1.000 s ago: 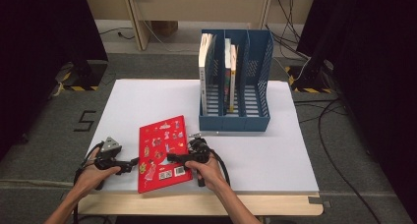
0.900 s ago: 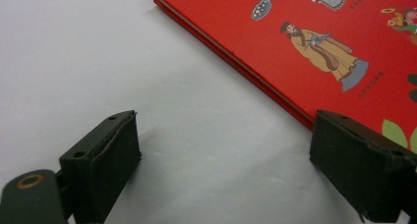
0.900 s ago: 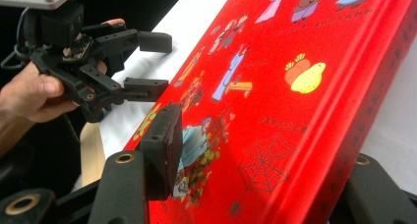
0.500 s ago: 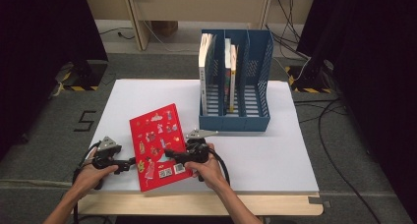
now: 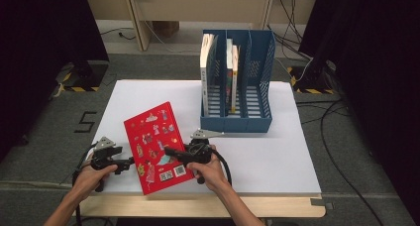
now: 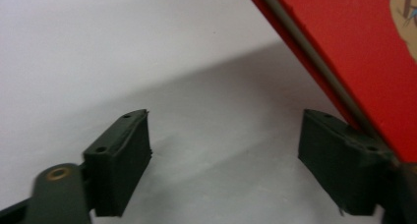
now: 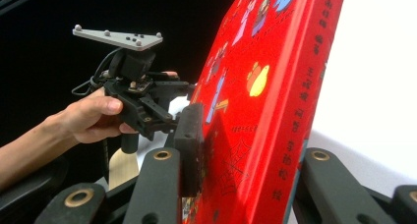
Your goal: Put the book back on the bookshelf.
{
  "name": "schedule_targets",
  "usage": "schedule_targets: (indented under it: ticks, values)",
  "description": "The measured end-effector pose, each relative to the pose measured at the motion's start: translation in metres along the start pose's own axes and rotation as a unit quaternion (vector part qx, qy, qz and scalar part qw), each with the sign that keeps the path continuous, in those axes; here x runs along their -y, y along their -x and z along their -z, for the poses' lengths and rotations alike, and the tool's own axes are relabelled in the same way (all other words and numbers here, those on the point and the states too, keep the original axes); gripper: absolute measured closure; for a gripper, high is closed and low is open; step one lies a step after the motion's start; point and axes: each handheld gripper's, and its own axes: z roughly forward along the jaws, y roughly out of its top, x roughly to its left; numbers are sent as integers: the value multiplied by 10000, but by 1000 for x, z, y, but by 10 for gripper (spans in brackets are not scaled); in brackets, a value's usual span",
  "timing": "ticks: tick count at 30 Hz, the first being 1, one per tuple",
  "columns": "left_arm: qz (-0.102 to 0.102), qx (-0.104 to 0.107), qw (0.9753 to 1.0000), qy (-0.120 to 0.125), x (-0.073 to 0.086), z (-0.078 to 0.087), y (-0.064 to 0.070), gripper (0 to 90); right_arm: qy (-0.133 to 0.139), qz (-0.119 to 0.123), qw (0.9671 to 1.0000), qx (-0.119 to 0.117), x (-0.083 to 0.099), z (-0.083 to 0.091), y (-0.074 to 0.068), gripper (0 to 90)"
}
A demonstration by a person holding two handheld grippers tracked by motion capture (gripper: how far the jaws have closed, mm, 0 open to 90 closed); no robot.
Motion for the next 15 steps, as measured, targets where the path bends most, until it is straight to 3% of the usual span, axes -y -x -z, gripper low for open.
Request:
schedule_targets:
  ticks: [2, 9, 15]
  values:
    - [-31, 3, 10000, 11, -1, 1, 4, 332, -38, 32, 10000, 16, -2, 1, -2, 666]
    - [62, 99, 9998, 151, -5, 3, 11, 372, -211, 193, 9995, -93, -9, 4, -4, 669]
    - [16, 168, 9998, 122, -5, 2, 14, 378, -349, 140, 9992, -125, -11, 0, -6, 685]
